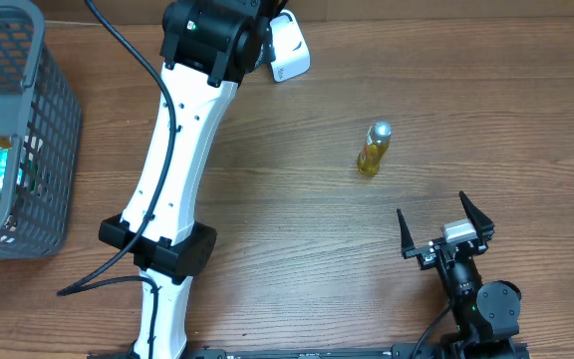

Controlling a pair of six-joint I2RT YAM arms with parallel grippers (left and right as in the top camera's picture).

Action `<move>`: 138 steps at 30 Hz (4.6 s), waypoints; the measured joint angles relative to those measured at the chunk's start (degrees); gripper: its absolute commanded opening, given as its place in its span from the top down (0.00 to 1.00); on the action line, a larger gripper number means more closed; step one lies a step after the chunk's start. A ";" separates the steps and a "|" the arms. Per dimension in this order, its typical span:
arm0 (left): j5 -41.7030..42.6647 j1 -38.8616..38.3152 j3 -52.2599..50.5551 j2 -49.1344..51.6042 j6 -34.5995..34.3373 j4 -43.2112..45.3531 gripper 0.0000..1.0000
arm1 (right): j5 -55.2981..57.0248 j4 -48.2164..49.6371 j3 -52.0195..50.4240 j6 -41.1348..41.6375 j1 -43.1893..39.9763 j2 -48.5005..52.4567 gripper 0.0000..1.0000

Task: Scan the item barcode
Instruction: 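Open the left gripper and lift it away from the bottle, then move the left gripper back into the grey basket, then grasp the green-capped jar in the basket with the left gripper, then carry the green-capped jar toward the scanner with the left gripper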

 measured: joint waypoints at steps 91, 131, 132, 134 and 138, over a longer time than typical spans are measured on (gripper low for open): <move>34.82 65.79 -41.38 -4.44 21.97 13.18 0.00 | 0.02 0.00 0.00 0.04 0.00 0.00 0.00; 35.01 65.79 -55.19 -4.42 22.99 24.57 0.25 | 0.00 0.00 0.00 0.02 0.00 0.00 0.00; 35.01 65.79 -55.19 -4.42 22.99 24.59 0.32 | -0.02 0.00 0.00 0.04 0.00 0.00 0.00; 35.04 65.79 -55.19 -4.42 22.99 24.57 0.40 | 0.00 0.00 0.00 0.02 0.00 0.00 0.00; 34.95 65.79 -55.10 -4.42 23.26 24.39 0.48 | 0.00 -0.02 0.00 0.04 0.00 0.00 0.00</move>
